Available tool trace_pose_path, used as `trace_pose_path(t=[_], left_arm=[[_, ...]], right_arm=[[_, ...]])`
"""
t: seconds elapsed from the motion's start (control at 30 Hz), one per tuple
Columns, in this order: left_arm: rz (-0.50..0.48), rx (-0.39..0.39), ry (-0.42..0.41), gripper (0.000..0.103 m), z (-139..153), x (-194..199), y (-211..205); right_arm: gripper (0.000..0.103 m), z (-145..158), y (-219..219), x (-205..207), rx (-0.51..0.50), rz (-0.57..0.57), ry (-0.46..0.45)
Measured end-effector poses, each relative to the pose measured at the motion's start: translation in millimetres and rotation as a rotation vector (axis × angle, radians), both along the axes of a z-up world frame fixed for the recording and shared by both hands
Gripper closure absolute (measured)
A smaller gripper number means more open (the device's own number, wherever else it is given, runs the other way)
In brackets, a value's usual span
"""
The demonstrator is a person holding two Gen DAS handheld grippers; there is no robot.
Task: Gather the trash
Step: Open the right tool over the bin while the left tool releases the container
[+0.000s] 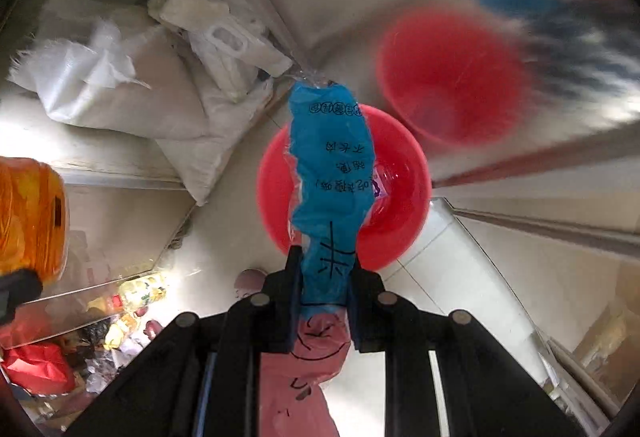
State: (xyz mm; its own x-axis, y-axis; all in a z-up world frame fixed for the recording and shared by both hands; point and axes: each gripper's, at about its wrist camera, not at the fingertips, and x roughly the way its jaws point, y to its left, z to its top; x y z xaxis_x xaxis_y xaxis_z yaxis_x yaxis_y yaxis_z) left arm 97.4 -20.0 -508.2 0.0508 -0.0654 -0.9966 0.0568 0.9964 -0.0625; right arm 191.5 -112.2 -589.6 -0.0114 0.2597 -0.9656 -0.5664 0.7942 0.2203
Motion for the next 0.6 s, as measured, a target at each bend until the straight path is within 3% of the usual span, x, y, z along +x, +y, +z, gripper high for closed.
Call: trace_pose_path(t=[0.03,0.1,0.13,0.17,0.33,0.6], left_arm=[[0.003,-0.004,0.007,0.039,-5.5,0.0,0.4],[0.007,-0.01,0.016,0.039,-10.7,-0.3,2.1],[0.011,-0.01,0.019,0.039,-12.2,-1.4,1.9],[0.016,-0.011,0.024,0.039,-14.6,-1.7,2.2],[0.004,0.005,0.023,0.039,-16.6,0.9,1.8],[-0.042,0.014,-0.006,0.039,-12.0,17.1,-3.5]], right_arm=[[0.083,-6.7,5.9,1.3,-0.008,0.014,0.0],[0.061,-10.7,8.6,1.3,-0.021,0.02,-0.031],[0.033,-10.8,8.4,0.5,-0.022,0.018,-0.046],[0.016,-10.8,8.4,0.3,-0.025,0.013,-0.058],[0.014,-10.4,-8.1,1.5,-0.008,0.0,-0.045],[0.011,17.9,-31.6,-2.9,-0.005,-0.074,-0.071]])
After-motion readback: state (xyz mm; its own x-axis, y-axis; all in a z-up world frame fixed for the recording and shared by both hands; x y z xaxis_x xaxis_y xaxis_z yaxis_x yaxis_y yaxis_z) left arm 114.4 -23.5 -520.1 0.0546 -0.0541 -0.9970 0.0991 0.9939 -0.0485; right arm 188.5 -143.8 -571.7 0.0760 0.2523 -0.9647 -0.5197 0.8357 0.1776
